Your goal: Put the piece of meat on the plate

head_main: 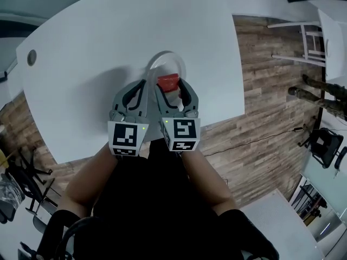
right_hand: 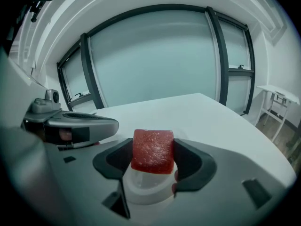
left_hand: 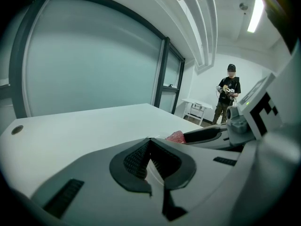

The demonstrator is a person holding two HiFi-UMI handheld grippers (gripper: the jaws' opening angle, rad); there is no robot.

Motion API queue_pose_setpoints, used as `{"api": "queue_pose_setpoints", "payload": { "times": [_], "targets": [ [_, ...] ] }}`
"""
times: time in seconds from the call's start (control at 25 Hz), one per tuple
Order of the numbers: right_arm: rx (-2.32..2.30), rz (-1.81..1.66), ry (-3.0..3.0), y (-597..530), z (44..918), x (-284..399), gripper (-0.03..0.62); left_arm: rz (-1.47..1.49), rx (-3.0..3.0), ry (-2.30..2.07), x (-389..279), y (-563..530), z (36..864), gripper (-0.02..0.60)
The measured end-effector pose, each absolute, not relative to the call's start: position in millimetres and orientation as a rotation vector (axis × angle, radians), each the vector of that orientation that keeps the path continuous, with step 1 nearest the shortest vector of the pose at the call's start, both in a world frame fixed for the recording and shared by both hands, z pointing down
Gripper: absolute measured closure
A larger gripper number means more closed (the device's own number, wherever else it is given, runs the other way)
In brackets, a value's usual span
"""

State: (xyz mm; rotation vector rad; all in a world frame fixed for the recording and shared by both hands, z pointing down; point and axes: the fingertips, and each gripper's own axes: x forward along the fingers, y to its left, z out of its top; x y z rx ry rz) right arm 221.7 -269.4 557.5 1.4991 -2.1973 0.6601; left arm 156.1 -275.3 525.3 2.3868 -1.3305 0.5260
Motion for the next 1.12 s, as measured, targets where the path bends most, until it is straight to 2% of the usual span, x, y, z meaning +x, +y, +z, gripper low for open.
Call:
{"api": "queue_pose_setpoints", "payload": {
  "times": [1.12],
  "targets": [
    [1.374, 0.736, -1.983, -276, 588, 212, 0.319, 0.534, 2.342, -1.301, 150, -284, 544, 0.581]
  ]
}}
